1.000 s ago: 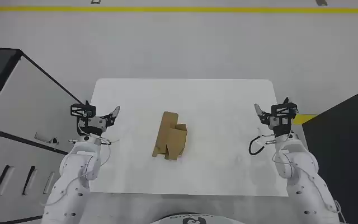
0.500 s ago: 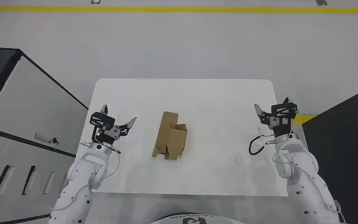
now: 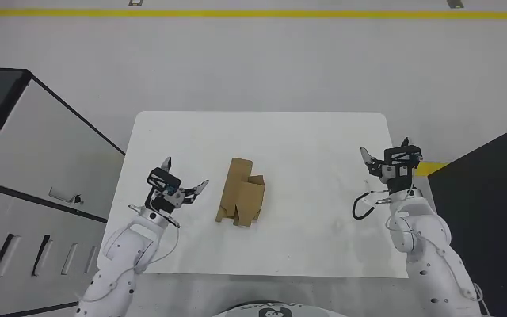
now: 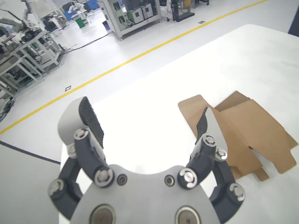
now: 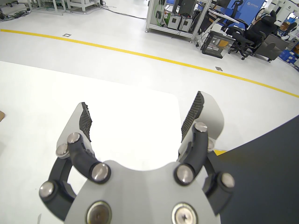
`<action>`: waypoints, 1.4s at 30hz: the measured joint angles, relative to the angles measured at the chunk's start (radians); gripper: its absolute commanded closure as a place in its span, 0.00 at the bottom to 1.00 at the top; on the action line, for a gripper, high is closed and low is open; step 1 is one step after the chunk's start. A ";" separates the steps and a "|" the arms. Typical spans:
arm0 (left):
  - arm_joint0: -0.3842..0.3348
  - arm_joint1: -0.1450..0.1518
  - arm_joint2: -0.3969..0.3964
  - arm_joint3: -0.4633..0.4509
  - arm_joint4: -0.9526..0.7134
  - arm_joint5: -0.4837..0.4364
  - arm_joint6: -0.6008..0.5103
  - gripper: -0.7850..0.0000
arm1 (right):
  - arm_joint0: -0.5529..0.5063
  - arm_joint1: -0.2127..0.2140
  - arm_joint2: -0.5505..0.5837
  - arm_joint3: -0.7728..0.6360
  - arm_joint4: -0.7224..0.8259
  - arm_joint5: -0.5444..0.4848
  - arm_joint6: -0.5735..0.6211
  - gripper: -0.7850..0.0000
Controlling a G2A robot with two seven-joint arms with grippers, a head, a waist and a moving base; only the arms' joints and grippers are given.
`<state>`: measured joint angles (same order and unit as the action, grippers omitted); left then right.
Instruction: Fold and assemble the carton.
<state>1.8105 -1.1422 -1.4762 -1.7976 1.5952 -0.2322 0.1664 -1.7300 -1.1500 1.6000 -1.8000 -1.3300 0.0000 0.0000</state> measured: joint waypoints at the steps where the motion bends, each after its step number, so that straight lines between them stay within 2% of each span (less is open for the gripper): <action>1: 0.005 0.000 0.010 0.005 0.015 0.000 -0.004 0.00 | 0.000 0.000 0.000 0.000 0.000 0.000 0.000 0.00; 4: 0.013 -0.003 0.038 0.013 0.038 0.019 -0.026 0.00 | 0.000 0.000 0.000 0.000 0.000 0.000 0.000 0.00; 13: 0.010 -0.004 0.038 0.014 0.046 0.036 -0.026 0.00 | 0.000 0.000 0.000 0.000 0.000 0.000 0.000 0.00; 17: 0.013 -0.002 0.085 0.041 0.190 0.059 -0.016 0.00 | 0.000 0.000 0.000 0.000 0.000 0.000 0.000 0.00; 22: 0.008 -0.008 0.142 0.071 0.262 0.100 -0.039 0.00 | 0.000 0.000 0.000 0.000 0.000 0.000 0.000 0.00; 25: 0.003 -0.011 0.147 0.077 0.253 0.144 -0.041 0.00 | 0.000 0.000 0.000 0.000 0.000 0.000 0.000 0.00; 30: 0.003 -0.010 0.148 0.077 0.256 0.142 -0.040 0.00 | 0.000 0.000 0.000 0.000 0.000 0.000 0.000 0.00; 36: 0.020 0.000 0.181 0.062 0.473 0.147 0.030 0.00 | 0.000 0.000 0.000 0.000 0.000 0.000 0.000 0.00; 42: 0.036 0.012 0.182 0.039 0.579 0.097 0.066 0.00 | 0.000 0.000 0.000 0.000 0.000 0.000 0.000 0.00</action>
<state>1.8469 -1.1306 -1.2937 -1.7588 2.1737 -0.1350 0.2321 -1.7300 -1.1500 1.6000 -1.8000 -1.3300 0.0000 0.0000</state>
